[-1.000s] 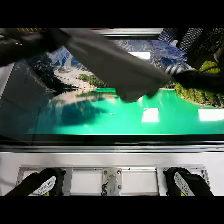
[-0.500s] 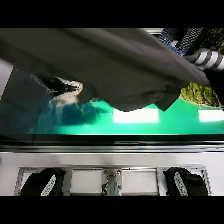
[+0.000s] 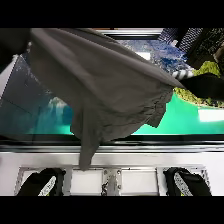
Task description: Fold the clothes and pants, and hang the long-sleeved shirts on hangers.
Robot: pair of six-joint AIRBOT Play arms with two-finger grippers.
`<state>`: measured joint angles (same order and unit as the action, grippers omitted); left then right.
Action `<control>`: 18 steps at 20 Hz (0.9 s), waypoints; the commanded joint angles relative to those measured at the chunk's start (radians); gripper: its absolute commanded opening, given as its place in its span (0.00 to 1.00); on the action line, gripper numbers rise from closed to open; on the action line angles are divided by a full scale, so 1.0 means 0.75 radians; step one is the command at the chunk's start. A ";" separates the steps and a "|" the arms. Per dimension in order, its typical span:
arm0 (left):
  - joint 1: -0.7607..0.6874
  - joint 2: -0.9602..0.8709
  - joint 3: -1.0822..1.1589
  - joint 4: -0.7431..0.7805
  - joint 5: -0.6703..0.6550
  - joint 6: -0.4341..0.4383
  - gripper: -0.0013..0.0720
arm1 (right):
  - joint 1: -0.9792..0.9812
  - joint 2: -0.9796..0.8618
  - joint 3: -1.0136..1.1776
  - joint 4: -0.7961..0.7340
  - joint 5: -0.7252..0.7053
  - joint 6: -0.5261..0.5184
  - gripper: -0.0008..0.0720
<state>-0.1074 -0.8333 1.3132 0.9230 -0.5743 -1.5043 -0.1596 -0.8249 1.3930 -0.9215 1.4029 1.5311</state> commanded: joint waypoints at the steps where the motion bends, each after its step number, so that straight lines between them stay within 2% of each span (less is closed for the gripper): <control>1: -0.085 -0.373 0.092 0.001 0.121 0.049 0.02 | 0.085 -0.297 0.001 -0.218 -0.110 0.039 0.03; 5: -0.142 -0.813 0.413 -0.002 0.068 0.078 0.02 | 0.078 -0.571 0.004 -0.292 -0.473 0.060 0.04; 6: -0.136 -0.881 0.467 -0.001 0.044 0.066 0.03 | 0.064 -0.609 0.004 -0.290 -0.556 0.061 0.13; 7: -0.118 -0.929 0.514 -0.003 0.003 0.064 0.34 | 0.051 -0.632 0.004 -0.276 -0.613 0.060 0.46; 8: -0.091 -0.966 0.557 -0.001 -0.064 0.047 0.82 | 0.034 -0.644 0.004 -0.268 -0.660 0.059 0.77; 9: -0.057 -0.986 0.592 0.002 -0.157 0.006 0.88 | 0.008 -0.640 0.004 -0.268 -0.683 0.049 0.80; 12: 0.089 -0.983 0.578 0.013 -0.482 -0.008 0.85 | -0.071 -0.574 0.002 -0.270 -0.603 -0.024 0.80; 14: 0.154 -0.933 0.424 0.134 -0.628 -0.074 0.85 | -0.092 -0.507 -0.012 -0.299 -0.470 -0.094 0.80; 16: 0.164 -0.856 0.172 0.259 -0.676 -0.125 0.85 | -0.092 -0.422 -0.079 -0.333 -0.371 -0.115 0.80; 18: 0.151 -0.782 -0.116 0.273 -0.642 -0.135 0.85 | -0.092 -0.338 -0.188 -0.331 -0.341 -0.117 0.80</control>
<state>-0.0071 -1.4784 1.4506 1.0599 -0.9936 -1.5681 -0.2199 -1.1530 1.3277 -1.1534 1.0763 1.4704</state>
